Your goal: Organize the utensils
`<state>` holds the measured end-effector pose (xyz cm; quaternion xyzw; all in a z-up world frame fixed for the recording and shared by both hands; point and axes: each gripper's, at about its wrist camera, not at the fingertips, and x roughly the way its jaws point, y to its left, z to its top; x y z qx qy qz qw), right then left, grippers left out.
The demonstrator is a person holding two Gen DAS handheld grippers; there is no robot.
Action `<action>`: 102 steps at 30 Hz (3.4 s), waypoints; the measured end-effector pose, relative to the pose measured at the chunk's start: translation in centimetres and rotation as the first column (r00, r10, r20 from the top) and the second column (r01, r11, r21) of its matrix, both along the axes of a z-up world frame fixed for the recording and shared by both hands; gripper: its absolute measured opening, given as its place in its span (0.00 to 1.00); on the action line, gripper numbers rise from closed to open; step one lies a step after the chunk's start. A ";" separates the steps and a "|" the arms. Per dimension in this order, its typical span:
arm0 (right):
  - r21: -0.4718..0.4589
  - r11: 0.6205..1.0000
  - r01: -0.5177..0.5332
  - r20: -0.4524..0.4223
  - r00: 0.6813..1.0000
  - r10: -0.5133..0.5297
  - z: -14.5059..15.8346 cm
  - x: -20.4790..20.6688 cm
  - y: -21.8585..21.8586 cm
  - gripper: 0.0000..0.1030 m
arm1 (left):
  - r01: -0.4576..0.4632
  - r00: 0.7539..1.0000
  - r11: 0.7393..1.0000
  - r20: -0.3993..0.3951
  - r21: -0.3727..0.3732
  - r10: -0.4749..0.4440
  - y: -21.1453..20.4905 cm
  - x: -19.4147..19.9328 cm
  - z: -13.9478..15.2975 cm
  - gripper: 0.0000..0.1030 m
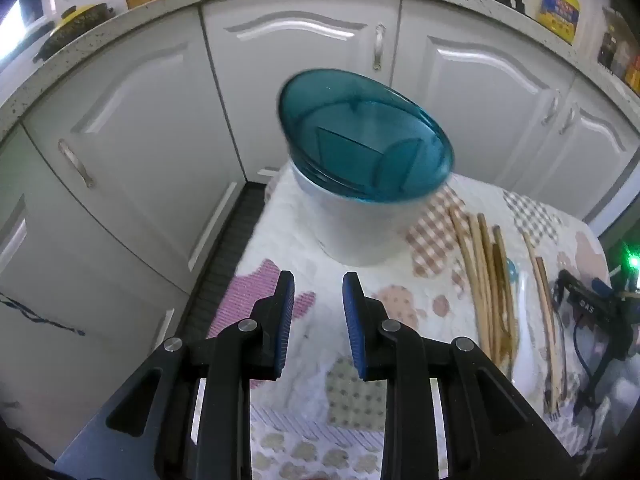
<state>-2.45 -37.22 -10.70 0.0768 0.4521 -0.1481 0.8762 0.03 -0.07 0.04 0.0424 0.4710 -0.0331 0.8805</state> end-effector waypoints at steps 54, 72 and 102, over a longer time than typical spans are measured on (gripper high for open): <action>-0.052 0.987 -0.153 0.255 0.954 0.161 24.5 -10.5 10.4 0.93 | 0.173 0.953 0.978 0.271 -0.114 -0.137 -7.8 -8.1 12.8 0.23; -0.046 0.986 -0.158 0.259 0.952 0.165 24.8 -10.5 10.6 0.93 | 0.181 0.954 0.977 0.263 -0.115 -0.146 -7.8 -8.3 12.5 0.23; -0.030 0.983 -0.183 0.243 0.952 0.184 24.1 -9.9 11.3 0.93 | 0.177 0.957 0.976 0.253 -0.126 -0.140 -7.7 -8.0 12.4 0.23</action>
